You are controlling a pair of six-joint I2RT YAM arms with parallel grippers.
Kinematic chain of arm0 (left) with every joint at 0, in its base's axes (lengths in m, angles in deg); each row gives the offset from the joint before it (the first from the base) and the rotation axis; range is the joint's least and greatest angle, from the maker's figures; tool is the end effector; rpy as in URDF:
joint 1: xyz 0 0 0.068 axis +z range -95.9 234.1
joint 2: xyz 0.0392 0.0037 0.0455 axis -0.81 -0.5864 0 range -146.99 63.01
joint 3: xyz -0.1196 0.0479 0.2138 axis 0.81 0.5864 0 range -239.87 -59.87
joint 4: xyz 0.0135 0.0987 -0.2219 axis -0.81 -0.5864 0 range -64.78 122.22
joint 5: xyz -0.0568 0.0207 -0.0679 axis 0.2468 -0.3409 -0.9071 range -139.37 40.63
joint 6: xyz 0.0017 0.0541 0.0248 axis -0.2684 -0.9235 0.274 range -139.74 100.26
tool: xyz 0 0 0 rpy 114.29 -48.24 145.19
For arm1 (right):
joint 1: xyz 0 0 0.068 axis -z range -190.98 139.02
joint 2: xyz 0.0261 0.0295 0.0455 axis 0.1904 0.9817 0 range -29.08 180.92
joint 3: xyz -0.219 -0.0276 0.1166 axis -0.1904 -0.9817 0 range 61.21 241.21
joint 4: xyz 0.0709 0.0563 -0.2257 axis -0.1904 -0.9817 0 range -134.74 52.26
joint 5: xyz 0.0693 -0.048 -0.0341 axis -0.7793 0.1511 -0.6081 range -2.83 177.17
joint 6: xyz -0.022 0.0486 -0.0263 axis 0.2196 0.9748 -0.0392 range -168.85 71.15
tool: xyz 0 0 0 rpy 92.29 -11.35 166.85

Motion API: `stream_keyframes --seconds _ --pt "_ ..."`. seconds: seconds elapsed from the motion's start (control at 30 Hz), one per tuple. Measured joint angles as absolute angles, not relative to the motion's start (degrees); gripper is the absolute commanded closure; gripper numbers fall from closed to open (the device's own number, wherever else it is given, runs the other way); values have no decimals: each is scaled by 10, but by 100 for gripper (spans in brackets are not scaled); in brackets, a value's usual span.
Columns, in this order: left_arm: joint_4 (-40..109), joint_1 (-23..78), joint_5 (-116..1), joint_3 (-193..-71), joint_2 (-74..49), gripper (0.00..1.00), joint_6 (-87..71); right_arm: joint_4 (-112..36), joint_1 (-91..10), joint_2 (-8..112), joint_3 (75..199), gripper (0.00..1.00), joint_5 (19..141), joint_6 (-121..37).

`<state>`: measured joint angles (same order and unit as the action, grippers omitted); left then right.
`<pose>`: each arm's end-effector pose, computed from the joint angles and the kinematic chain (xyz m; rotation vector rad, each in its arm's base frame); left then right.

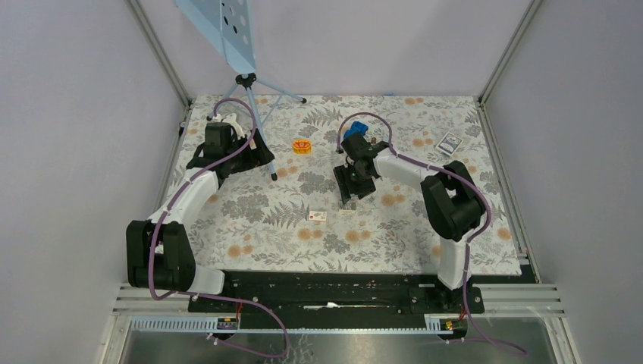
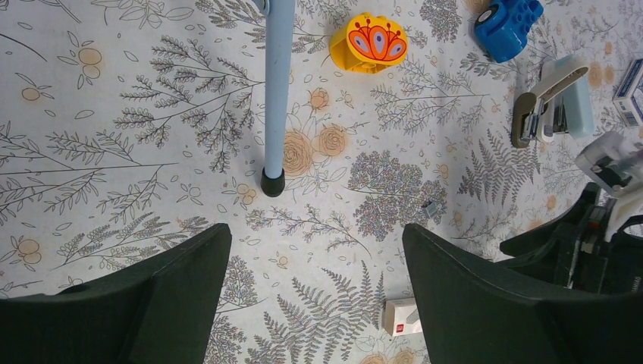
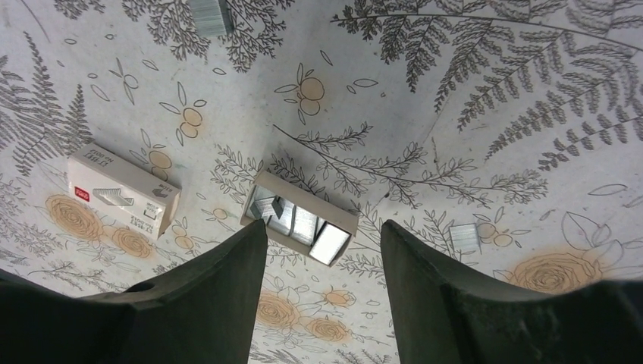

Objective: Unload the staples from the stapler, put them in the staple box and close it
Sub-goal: Adjust the staple in the staple box.

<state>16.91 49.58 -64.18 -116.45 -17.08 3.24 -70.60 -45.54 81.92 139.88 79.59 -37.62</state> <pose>0.2980 -0.0347 0.2421 -0.2253 2.2683 -0.5460 0.3078 0.2190 0.1614 -0.5988 2.6999 0.4055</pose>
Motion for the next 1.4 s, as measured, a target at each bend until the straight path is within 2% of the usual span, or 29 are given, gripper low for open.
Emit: stream_keyframes --seconds 0.2,0.5,0.87,1.1,1.4 --pt "169 496 -642 -1165 -171 12 32 -706 -455 841 1399 39 789 -370" --pt "169 496 -642 -1165 -171 12 32 -706 -456 843 1399 52 785 -366" --pt "169 496 -642 -1164 -171 12 32 -706 -456 843 1399 60 785 -364" --pt "169 496 -642 -1165 -171 12 32 -706 -456 843 1399 61 785 -364" --pt "169 496 -642 -1164 -171 12 32 -702 -456 843 1399 49 785 -364"
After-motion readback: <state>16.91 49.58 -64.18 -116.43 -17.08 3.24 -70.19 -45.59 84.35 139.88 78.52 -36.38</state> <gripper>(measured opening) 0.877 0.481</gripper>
